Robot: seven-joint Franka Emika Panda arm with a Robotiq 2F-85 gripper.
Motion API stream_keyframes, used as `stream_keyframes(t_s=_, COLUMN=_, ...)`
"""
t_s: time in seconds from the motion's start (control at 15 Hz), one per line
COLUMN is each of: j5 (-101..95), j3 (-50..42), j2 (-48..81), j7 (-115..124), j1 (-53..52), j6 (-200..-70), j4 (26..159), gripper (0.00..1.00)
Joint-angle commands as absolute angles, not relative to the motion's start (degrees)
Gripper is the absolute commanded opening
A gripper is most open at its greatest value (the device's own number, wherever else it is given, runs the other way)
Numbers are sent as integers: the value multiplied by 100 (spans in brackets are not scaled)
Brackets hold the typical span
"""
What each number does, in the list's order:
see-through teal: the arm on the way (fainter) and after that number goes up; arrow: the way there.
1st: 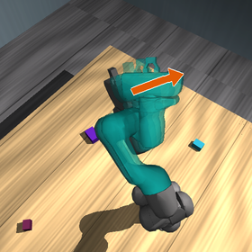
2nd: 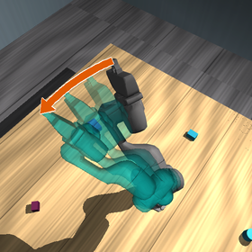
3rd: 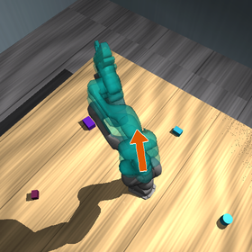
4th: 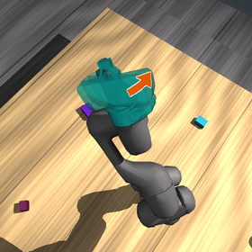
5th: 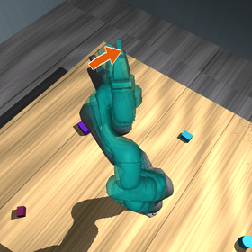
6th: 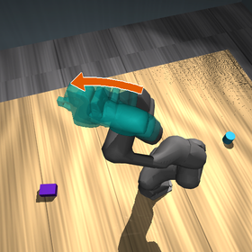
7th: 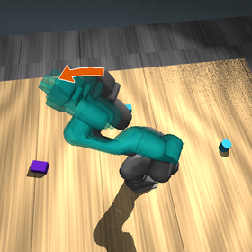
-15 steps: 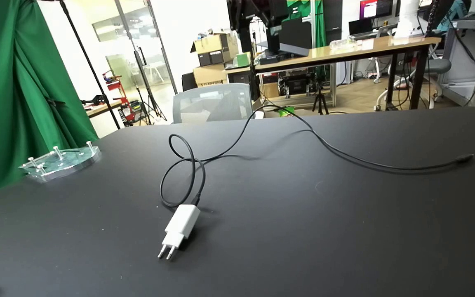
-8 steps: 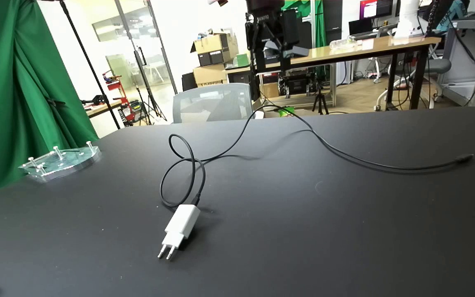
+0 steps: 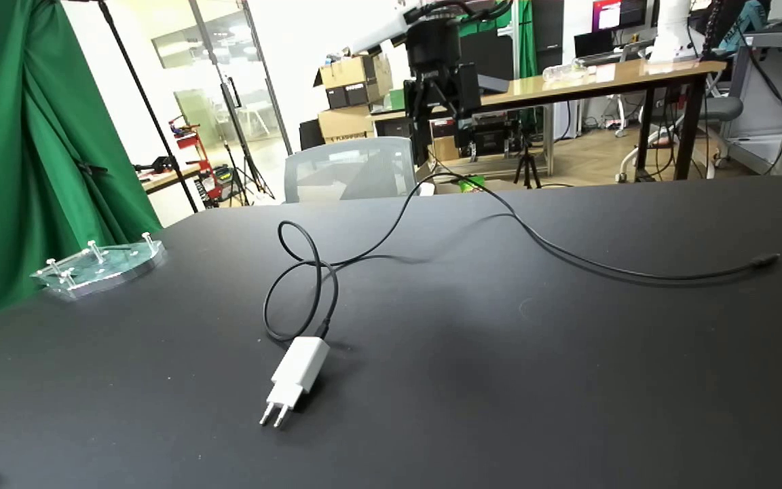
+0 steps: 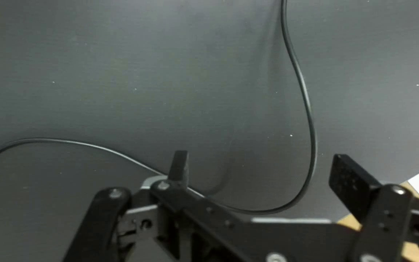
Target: Spread the charger cable
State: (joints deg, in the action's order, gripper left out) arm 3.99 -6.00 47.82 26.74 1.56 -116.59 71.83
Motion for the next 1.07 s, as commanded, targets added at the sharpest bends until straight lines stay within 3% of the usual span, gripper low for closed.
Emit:
stream_keyframes(t_s=0.0, j5=331, j3=-661, j2=5404, j7=2820, j1=31, j6=-11189, j4=6153, gripper=100)
stream_keyframes(t_s=1.0, j5=383, j3=-629, j2=6722, j7=2905, j1=58, j6=-10282, j4=4398, gripper=100)
